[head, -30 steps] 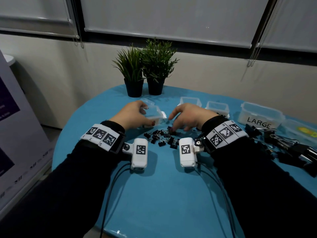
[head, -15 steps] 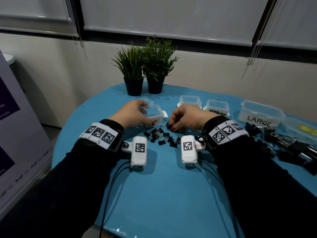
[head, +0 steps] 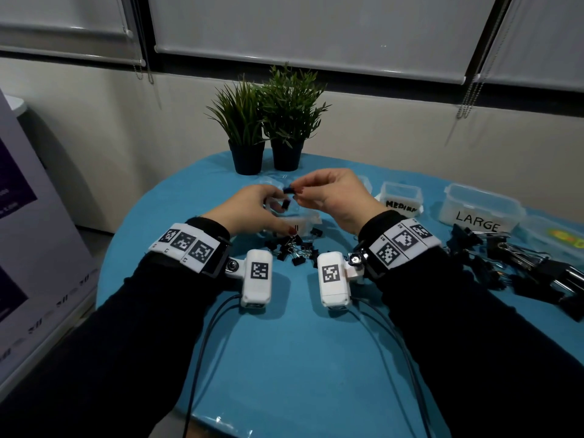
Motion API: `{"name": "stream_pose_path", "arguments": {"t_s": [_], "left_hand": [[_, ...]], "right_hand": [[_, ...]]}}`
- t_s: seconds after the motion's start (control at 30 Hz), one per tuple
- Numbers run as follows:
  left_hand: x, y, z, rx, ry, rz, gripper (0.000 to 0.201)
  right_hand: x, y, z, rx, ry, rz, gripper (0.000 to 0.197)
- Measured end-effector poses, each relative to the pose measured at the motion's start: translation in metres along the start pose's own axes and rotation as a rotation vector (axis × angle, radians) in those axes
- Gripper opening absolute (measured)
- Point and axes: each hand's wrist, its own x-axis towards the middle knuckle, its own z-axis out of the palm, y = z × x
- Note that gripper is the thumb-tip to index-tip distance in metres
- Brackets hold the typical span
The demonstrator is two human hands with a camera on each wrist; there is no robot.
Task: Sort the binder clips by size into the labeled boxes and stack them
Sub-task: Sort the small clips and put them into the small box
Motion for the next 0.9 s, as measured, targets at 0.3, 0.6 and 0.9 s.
{"name": "stream_pose_path", "arguments": {"t_s": [0.3, 0.6, 0.9], "left_hand": [[0.004, -0.003, 0.000, 0.003, -0.001, -0.004, 0.074], [0.007, -0.001, -0.001, 0.026, -0.024, 0.004, 0.071], [0.005, -0.003, 0.001, 0.013, -0.026, 0.000, 0.071]], "right_hand": [[-0.015, -0.010, -0.043, -0.462, -0.207, 0.180, 0.018], [-0.039, -0.018, -0.055, -0.876, -0.344, 0.421, 0.045], [-0.049, -0.015, -0.043, -0.879, -0.312, 0.270, 0.019]]}}
